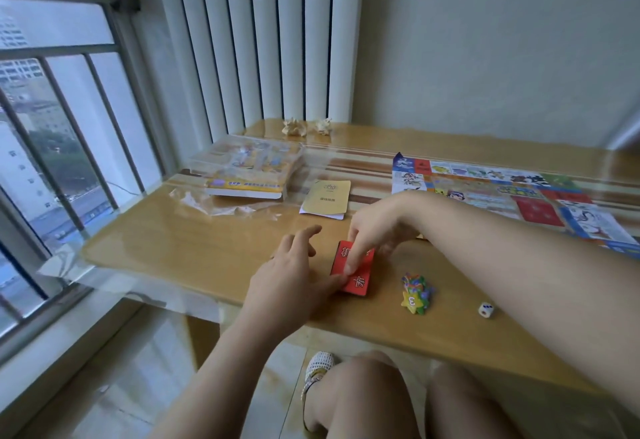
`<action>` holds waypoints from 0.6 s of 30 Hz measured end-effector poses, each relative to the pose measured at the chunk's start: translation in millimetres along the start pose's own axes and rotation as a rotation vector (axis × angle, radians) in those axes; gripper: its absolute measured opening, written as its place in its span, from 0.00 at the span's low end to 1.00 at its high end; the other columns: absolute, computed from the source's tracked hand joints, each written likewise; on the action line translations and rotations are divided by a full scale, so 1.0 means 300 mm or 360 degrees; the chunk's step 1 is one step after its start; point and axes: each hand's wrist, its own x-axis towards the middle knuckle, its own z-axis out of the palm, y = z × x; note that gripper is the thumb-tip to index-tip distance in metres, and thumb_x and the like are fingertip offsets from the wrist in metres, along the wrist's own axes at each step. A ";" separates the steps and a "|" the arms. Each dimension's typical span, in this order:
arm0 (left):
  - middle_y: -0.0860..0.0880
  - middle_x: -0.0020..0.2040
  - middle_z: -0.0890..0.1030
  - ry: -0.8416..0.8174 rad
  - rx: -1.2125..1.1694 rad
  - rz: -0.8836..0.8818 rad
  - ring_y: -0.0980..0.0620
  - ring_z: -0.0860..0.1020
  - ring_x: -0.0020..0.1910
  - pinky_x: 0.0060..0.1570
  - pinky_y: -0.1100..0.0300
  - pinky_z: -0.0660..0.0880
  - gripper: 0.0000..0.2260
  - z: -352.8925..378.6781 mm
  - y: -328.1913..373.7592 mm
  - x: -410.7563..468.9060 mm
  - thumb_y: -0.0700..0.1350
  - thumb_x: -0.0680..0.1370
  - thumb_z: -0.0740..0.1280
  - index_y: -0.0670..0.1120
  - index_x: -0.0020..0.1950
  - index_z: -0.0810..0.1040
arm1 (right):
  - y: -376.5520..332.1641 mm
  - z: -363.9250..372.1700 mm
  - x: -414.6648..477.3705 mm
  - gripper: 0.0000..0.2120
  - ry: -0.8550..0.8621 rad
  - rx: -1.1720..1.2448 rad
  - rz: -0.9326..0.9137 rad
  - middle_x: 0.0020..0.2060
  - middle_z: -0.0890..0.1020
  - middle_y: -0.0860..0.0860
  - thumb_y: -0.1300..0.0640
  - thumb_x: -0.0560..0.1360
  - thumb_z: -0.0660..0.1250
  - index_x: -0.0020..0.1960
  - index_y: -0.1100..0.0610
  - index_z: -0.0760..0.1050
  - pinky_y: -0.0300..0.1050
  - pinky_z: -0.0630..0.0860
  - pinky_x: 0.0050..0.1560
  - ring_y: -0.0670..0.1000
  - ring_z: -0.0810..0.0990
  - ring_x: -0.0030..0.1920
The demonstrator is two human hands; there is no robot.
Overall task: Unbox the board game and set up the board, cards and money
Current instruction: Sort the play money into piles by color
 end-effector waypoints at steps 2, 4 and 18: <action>0.58 0.55 0.66 0.0031 0.0024 0.0015 0.54 0.73 0.55 0.51 0.57 0.73 0.37 0.005 -0.006 -0.004 0.64 0.71 0.67 0.59 0.75 0.54 | 0.009 0.014 -0.013 0.10 -0.0004 0.0037 -0.0065 0.50 0.79 0.55 0.57 0.73 0.71 0.51 0.58 0.74 0.41 0.76 0.47 0.52 0.77 0.49; 0.58 0.57 0.67 0.0016 0.0019 -0.0002 0.54 0.73 0.53 0.52 0.57 0.73 0.39 0.007 -0.007 -0.001 0.63 0.70 0.69 0.59 0.75 0.52 | 0.022 0.026 -0.036 0.07 0.0006 0.0095 -0.0150 0.51 0.80 0.57 0.59 0.77 0.66 0.54 0.58 0.72 0.39 0.76 0.44 0.50 0.77 0.48; 0.39 0.57 0.80 -0.1442 -0.2389 -0.0098 0.44 0.81 0.52 0.50 0.49 0.80 0.15 0.002 0.326 0.142 0.42 0.72 0.69 0.40 0.58 0.80 | 0.258 -0.127 -0.390 0.08 0.0436 0.0295 -0.0759 0.48 0.84 0.54 0.61 0.77 0.65 0.56 0.54 0.76 0.43 0.79 0.46 0.53 0.82 0.45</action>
